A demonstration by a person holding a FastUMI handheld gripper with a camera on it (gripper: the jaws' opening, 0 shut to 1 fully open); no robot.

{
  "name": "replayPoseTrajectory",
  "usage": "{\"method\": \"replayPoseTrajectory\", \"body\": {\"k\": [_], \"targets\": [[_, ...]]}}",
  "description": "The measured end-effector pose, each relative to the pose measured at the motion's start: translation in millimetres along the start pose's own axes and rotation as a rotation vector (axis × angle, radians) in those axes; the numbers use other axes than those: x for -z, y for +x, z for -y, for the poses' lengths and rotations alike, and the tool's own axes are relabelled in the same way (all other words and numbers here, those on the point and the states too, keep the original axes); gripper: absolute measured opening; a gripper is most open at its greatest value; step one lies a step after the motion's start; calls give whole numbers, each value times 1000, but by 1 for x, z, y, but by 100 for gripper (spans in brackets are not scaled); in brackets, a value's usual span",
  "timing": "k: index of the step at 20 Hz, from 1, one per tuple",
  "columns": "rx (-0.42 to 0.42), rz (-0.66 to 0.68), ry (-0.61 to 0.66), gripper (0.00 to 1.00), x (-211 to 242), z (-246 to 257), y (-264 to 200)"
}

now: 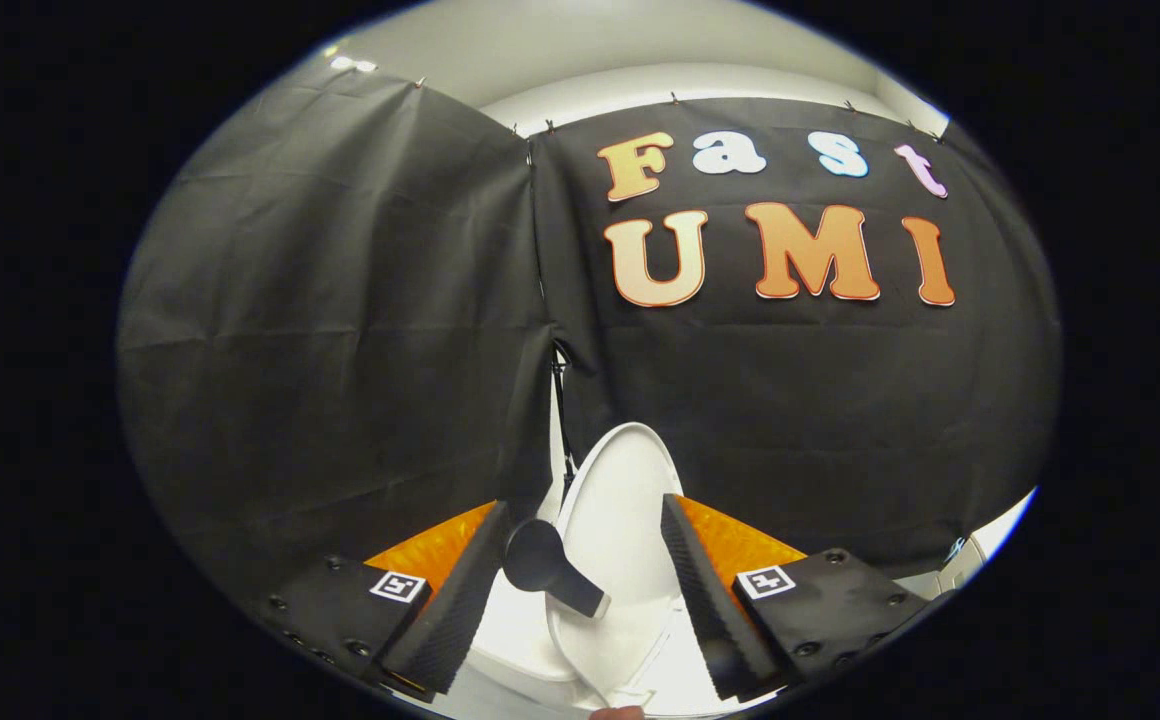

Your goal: Open the toilet lid.

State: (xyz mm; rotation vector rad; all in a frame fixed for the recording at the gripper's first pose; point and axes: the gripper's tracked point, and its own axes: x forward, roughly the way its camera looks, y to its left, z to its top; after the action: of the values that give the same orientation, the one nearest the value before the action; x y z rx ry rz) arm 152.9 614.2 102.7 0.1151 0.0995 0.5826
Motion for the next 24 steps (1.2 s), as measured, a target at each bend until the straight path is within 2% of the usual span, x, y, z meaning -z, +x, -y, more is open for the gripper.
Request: {"method": "replayPoseTrajectory", "body": {"k": [1, 3, 6, 9, 11, 15, 24], "targets": [[-14, 6, 2, 88, -9, 10, -10], [16, 43, -23, 99, -30, 45, -30], [74, 100, -25, 99, -62, 107, -65], [122, 124, 6, 98, -81, 171, -101], [167, 145, -19, 98, -89, 216, -128], [249, 144, -89, 98, -79, 286, -186], [351, 146, -72, 98, -27, 380, -284]]}}
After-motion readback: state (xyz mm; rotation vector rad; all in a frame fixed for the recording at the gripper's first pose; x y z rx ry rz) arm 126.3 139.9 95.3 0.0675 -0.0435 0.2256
